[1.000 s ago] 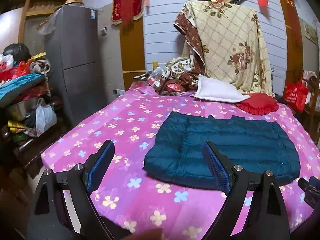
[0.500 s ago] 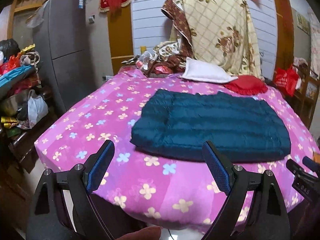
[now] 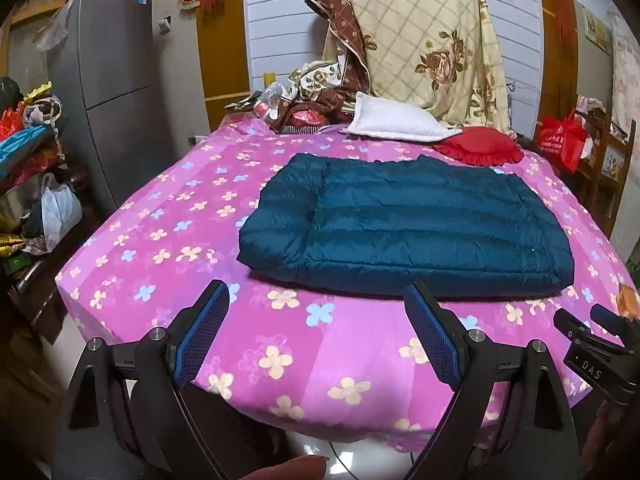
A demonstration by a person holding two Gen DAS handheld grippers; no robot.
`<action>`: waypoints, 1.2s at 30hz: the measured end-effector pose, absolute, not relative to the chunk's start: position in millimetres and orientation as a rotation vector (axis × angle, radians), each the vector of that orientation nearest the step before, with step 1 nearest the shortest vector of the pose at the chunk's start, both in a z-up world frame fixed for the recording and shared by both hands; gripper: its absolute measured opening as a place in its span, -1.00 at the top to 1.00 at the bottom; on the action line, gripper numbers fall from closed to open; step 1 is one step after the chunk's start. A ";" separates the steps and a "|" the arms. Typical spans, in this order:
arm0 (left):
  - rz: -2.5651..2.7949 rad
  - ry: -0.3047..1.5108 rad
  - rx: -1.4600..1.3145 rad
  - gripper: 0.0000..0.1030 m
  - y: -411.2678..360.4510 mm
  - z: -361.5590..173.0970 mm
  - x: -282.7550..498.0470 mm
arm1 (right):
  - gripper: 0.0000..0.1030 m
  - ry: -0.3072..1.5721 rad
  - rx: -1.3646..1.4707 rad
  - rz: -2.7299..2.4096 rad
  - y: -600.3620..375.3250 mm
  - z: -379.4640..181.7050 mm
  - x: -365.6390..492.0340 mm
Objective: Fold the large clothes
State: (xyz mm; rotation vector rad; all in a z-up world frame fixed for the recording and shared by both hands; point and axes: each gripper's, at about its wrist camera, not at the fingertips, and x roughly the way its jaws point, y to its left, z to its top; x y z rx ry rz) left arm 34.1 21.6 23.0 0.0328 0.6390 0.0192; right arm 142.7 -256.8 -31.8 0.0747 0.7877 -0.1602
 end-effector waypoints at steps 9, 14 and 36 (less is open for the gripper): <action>-0.001 0.674 0.021 -0.74 20.0 15.0 37.4 | -0.31 0.810 0.059 -0.169 -250.9 -37.6 144.4; -0.012 0.692 0.031 -0.74 16.1 9.8 37.6 | -0.31 0.835 0.073 -0.191 -254.5 -42.5 147.5; -0.042 0.740 0.056 -0.74 3.4 -3.0 38.4 | -0.31 0.867 0.095 -0.257 -263.2 -50.7 150.2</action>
